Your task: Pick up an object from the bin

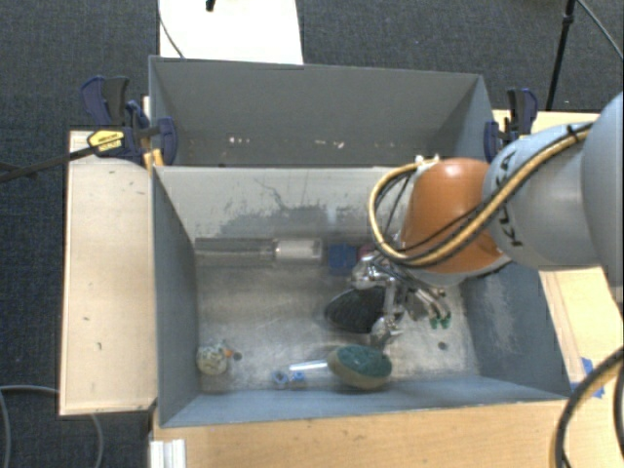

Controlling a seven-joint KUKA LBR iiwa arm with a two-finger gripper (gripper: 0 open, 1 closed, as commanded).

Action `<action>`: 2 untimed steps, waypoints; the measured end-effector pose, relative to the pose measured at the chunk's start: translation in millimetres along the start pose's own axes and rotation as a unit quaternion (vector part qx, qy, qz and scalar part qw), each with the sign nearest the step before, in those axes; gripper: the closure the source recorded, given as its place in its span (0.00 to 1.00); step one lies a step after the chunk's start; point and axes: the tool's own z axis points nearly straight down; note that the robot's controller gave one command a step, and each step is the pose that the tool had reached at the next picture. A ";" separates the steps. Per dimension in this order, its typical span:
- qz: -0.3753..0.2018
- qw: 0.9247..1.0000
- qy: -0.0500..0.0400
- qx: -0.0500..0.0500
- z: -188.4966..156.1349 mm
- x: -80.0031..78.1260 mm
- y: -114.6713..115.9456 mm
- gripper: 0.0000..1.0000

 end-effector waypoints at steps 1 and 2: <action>0.084 0.996 0.001 -0.001 -28.2 2.3 9.5 0.00; 0.118 0.993 0.000 -0.001 -29.9 2.6 5.2 0.00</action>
Offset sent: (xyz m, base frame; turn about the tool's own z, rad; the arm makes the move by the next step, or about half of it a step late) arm -0.0054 0.0085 0.0271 0.1682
